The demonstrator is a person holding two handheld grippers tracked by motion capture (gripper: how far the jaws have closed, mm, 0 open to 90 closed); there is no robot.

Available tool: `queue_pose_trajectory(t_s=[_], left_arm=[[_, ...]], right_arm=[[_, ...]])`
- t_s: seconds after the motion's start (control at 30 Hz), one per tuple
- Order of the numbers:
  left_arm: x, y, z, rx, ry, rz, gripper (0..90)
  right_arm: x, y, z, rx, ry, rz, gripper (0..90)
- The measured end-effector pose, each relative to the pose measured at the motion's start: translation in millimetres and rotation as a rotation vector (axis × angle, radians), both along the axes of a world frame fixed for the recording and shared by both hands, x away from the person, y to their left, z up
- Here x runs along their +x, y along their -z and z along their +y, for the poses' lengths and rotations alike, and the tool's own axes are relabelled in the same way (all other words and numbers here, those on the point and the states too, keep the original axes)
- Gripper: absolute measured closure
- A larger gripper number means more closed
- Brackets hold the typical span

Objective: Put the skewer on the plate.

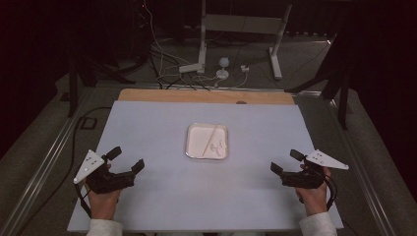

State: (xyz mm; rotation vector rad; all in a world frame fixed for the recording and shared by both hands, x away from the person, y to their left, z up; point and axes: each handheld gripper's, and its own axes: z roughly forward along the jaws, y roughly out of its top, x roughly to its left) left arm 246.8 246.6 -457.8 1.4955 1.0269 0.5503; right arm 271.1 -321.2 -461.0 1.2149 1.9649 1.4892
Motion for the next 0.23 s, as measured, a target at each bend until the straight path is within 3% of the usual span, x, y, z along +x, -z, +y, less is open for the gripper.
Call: queue_pose_trajectory(t_s=[0.23], left_arm=[[0.8, 3.0, 3.3, 0.001, -0.013, 0.009, 0.4]], right_arm=[[0.5, 2.0, -3.0, 0.006, 0.011, 0.005, 0.0]])
